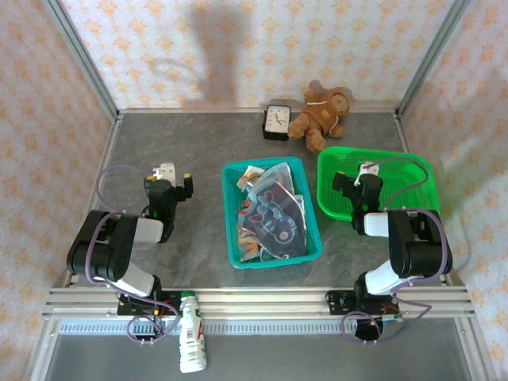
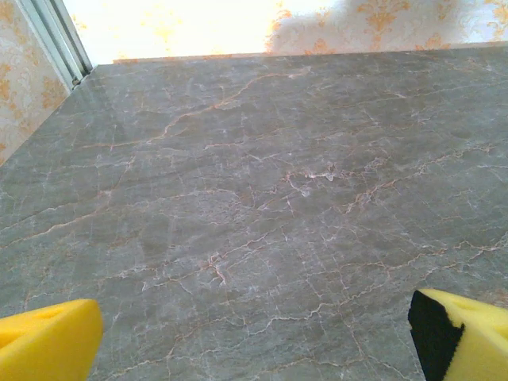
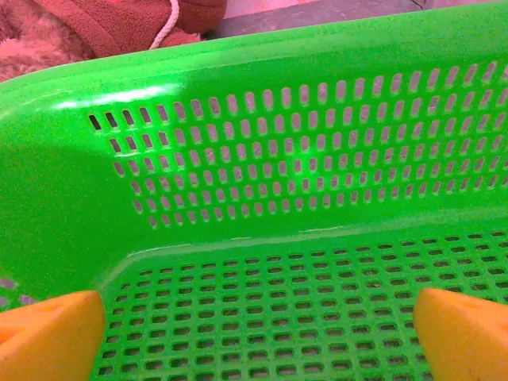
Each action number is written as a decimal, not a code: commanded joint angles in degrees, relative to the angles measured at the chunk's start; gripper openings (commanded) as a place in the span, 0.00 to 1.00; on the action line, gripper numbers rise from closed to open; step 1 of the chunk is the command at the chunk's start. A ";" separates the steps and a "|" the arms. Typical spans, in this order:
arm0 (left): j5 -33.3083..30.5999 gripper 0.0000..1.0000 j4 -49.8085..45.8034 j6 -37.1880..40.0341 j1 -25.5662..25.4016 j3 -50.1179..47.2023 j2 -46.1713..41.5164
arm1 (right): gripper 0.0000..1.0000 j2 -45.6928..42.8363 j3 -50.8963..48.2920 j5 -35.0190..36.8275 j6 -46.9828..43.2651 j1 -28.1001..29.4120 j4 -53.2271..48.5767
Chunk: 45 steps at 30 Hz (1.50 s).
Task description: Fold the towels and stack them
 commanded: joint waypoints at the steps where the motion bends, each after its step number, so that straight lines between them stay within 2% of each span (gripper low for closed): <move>1: -0.93 1.00 -0.26 0.13 0.51 0.91 -0.20 | 0.99 -0.06 0.44 -0.05 0.56 -0.06 0.98; 23: -0.91 1.00 -0.40 0.03 0.46 1.00 -0.19 | 0.99 -0.03 0.44 -0.01 0.56 -0.06 0.99; 31: -0.02 1.00 -3.29 -1.10 1.78 2.23 -1.31 | 0.99 -0.18 0.23 0.05 0.56 -0.02 1.16; 33: -1.07 1.00 -9.51 -1.31 1.61 3.63 -5.65 | 0.99 -1.58 0.97 0.62 0.76 -0.06 -1.19; 35: -4.12 1.00 -21.76 -3.14 1.24 7.46 -12.16 | 0.99 -5.79 3.47 1.66 1.56 -0.05 -9.60; 38: -8.23 1.00 -38.84 -9.43 1.28 14.36 -18.87 | 0.99 -11.43 8.27 7.00 6.00 -0.05 -23.05; 40: -9.27 1.00 -49.30 -15.18 1.32 18.99 -21.46 | 0.99 -15.12 8.51 6.87 6.77 -0.06 -25.21; 43: -7.22 1.00 -63.91 -23.27 1.41 26.64 -24.02 | 0.99 -21.42 8.00 7.87 10.49 -0.14 -26.81; 45: -2.04 1.00 -68.40 -26.54 1.88 29.12 -24.86 | 0.99 -24.68 9.49 10.41 17.32 -0.10 -31.74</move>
